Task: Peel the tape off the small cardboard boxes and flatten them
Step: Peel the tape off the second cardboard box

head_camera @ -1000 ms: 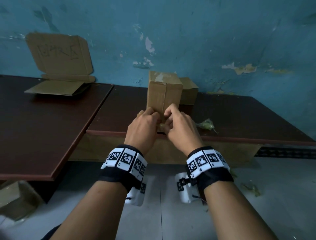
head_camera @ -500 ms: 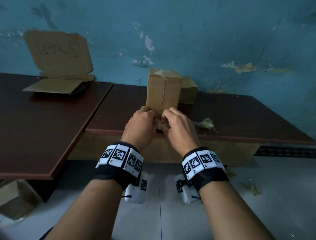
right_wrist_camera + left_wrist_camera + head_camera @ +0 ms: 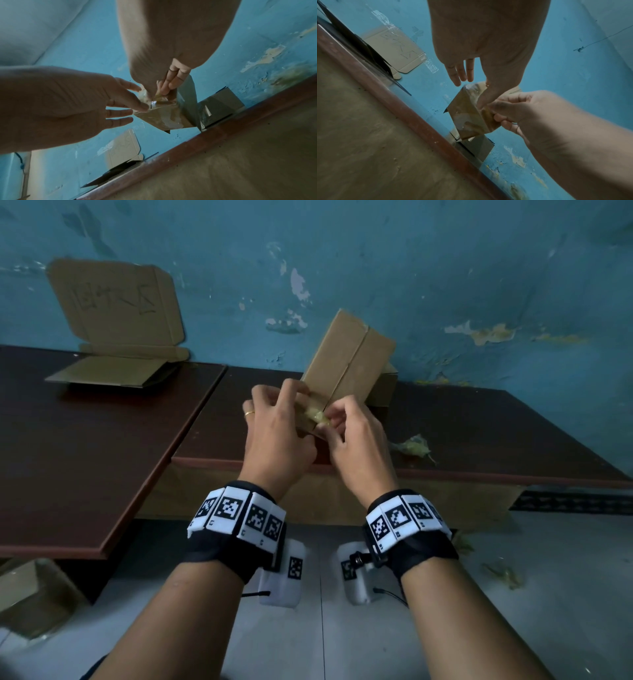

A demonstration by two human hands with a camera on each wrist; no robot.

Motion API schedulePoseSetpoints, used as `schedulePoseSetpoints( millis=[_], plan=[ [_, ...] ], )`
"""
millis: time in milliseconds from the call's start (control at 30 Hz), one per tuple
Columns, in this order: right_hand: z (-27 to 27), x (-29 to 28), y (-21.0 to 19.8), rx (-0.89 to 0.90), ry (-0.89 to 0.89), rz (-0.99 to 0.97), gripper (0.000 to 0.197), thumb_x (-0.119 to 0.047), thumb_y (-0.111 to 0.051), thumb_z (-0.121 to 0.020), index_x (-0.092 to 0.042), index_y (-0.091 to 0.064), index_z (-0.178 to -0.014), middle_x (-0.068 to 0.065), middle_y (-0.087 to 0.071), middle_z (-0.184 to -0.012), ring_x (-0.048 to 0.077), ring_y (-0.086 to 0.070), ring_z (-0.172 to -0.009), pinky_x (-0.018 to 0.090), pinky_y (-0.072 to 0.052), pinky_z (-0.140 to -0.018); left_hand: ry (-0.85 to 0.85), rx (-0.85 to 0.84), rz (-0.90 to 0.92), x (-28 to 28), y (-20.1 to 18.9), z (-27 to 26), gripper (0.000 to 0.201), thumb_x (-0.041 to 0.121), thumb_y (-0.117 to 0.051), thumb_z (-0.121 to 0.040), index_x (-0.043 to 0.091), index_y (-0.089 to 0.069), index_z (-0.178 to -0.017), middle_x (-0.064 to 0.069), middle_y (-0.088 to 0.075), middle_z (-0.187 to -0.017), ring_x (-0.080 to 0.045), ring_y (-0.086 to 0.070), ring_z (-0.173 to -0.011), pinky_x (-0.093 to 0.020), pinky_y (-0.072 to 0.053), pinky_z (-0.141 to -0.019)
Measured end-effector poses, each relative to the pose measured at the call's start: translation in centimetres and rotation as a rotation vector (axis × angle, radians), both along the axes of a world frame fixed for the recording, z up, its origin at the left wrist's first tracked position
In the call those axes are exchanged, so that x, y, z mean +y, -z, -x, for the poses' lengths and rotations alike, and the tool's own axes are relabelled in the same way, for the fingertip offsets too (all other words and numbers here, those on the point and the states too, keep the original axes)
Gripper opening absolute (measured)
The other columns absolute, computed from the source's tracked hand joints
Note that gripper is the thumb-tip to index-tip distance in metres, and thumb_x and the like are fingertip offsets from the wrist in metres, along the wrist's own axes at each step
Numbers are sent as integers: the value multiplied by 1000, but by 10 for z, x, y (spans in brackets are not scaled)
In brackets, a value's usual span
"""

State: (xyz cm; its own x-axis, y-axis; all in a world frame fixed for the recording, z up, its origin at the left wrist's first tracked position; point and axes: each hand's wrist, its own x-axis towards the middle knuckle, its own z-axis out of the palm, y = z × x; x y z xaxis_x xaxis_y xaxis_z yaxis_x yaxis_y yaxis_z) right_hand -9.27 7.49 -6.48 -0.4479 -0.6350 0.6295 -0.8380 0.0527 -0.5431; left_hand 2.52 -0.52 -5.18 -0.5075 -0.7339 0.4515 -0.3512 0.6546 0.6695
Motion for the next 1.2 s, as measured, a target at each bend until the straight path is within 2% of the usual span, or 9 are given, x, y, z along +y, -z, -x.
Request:
schedulePoseSetpoints(
  millis=[100, 200, 300, 400, 633, 800, 867, 1000, 1200],
  plan=[
    [-1, 0, -5, 20, -6, 120, 13, -5, -70, -98, -9, -65, -109, 3, -62, -107, 23, -64, -98, 46, -57, -87, 27, 24, 18, 0, -1, -1, 76, 3, -78, -79, 31, -49, -145, -8, -37, -144, -36, -39, -130, -47, -40, -115],
    [1, 1, -16, 30, 4, 272, 7, -7, -69, -101, -7, -68, -107, 5, -59, -106, 25, -63, -94, 44, -57, -85, 122, 151, 20, 1, -1, -1, 76, 8, -84, -84, 33, -50, -148, -7, -45, -142, -26, -55, -124, -28, -50, -109],
    [4, 3, -22, 58, 15, 359, 5, -9, -69, -101, -7, -70, -105, 5, -61, -103, 27, -63, -93, 47, -56, -84, 119, 237, 44, 2, -1, 2, 66, 16, -83, -90, 38, -53, -145, -4, -50, -136, -29, -62, -117, -45, -57, -102],
    [4, 5, -24, 102, 50, 377, 10, -18, -68, -101, -11, -71, -106, 0, -64, -103, 26, -59, -98, 52, -52, -86, 117, 316, 45, 1, 0, 2, 56, 24, -83, -92, 38, -58, -141, -2, -50, -128, -28, -62, -110, -49, -58, -98],
    [0, 9, -28, 95, 38, 377, 8, -16, -68, -103, -13, -72, -109, 1, -65, -105, 24, -55, -102, 38, -49, -90, 159, 433, 11, 2, -2, 1, 44, 26, -90, -86, 28, -65, -122, -1, -48, -129, -19, -63, -113, -39, -57, -100],
    [0, 11, -32, 6, -10, 382, 33, -15, -70, -102, -15, -66, -134, -3, -68, -108, 21, -61, -110, 28, -49, -100, 182, 492, -50, 2, -6, -1, 35, 23, -87, -90, 31, -65, -117, 1, -50, -129, -12, -64, -116, -37, -57, -104],
    [-1, 12, -32, -37, -37, 372, 40, -13, -69, -101, -15, -62, -140, -3, -67, -114, 20, -62, -115, 32, -51, -104, 184, 503, -76, 1, -7, -1, 34, 24, -86, -91, 34, -64, -115, 2, -51, -130, -11, -64, -116, -35, -57, -104],
    [-1, 15, -32, -81, -75, 420, 44, -4, -76, -89, -9, -62, -131, 6, -56, -130, 15, -61, -120, 37, -53, -104, 156, 532, -101, -1, -5, -1, 33, 24, -84, -93, 33, -65, -118, 3, -52, -130, -8, -63, -117, -18, -54, -98],
    [9, 14, -26, -52, -49, 441, 37, 1, -81, -80, -10, -69, -113, 8, -54, -134, 21, -57, -131, 48, -54, -106, 216, 636, -122, -3, -6, -1, 48, 0, -76, -95, 22, -61, -135, 7, -68, -130, -7, -68, -121, -29, -58, -101]
  ],
)
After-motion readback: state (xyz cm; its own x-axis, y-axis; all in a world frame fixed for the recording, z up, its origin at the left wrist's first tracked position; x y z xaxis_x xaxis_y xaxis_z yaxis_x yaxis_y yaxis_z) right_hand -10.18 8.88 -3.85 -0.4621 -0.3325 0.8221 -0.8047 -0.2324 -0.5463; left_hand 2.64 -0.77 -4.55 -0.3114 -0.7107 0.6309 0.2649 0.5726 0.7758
